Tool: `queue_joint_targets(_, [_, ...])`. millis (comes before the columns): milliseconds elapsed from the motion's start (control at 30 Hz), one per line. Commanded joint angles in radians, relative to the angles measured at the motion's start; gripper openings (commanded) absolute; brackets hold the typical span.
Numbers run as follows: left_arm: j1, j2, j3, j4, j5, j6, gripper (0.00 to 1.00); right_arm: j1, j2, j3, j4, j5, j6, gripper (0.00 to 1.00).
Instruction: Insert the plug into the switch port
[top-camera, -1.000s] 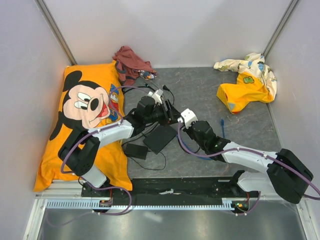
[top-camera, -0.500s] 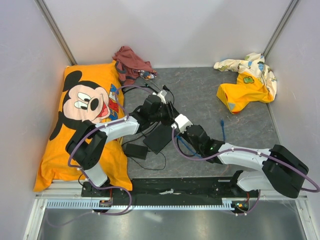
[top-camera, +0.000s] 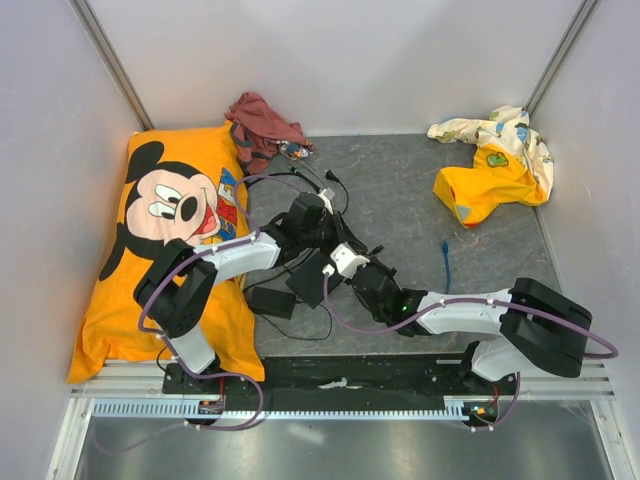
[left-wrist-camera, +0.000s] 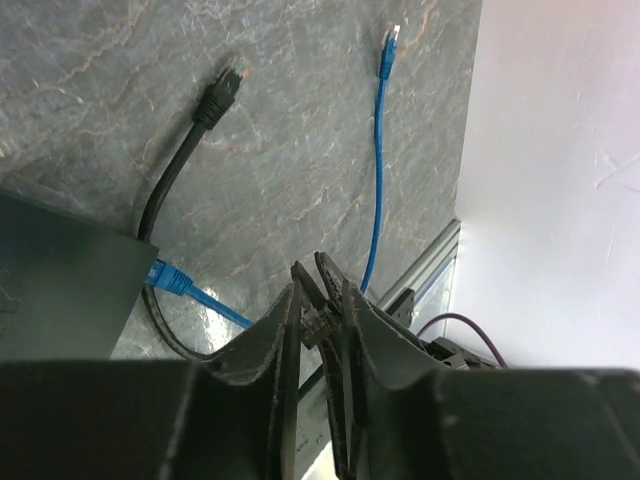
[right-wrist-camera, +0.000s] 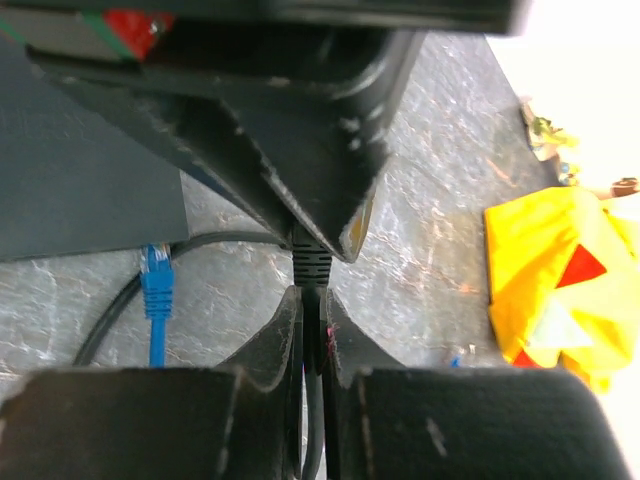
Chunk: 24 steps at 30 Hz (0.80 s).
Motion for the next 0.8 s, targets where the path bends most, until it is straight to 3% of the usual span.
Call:
queue_joint_targets(0, [-0.014, 0.008, 0.027, 0.011, 0.073, -0.001, 0.1, 0.026, 0.008, 0.043, 0.073, 0.066, -0.016, 0.13])
queue_joint_targets(33, [-0.014, 0.003, 0.024, 0.021, 0.075, 0.0, 0.01, 0.027, 0.004, 0.046, 0.053, 0.058, -0.006, 0.14])
queue_joint_targets(100, [-0.012, -0.011, 0.007, 0.044, 0.075, 0.011, 0.02, 0.026, -0.016, 0.062, 0.015, 0.004, 0.022, 0.26])
queue_joint_targets(167, [0.0, -0.018, -0.001, 0.073, 0.081, 0.04, 0.02, 0.024, -0.045, 0.083, -0.067, -0.055, 0.043, 0.46])
queue_joint_targets(233, [0.017, -0.026, -0.021, 0.106, 0.101, 0.078, 0.01, 0.02, -0.077, 0.106, -0.157, -0.101, 0.092, 0.6])
queue_joint_targets(333, [0.039, -0.046, -0.059, 0.203, 0.13, 0.152, 0.02, -0.011, -0.169, 0.16, -0.32, -0.233, 0.202, 0.69])
queue_joint_targets(567, [0.046, -0.139, -0.13, 0.401, 0.197, 0.33, 0.02, -0.258, -0.433, 0.238, -0.53, -0.699, 0.376, 0.75])
queue_joint_targets(767, [0.046, -0.25, -0.219, 0.571, 0.242, 0.407, 0.02, -0.506, -0.481, 0.28, -0.544, -1.083, 0.508, 0.77])
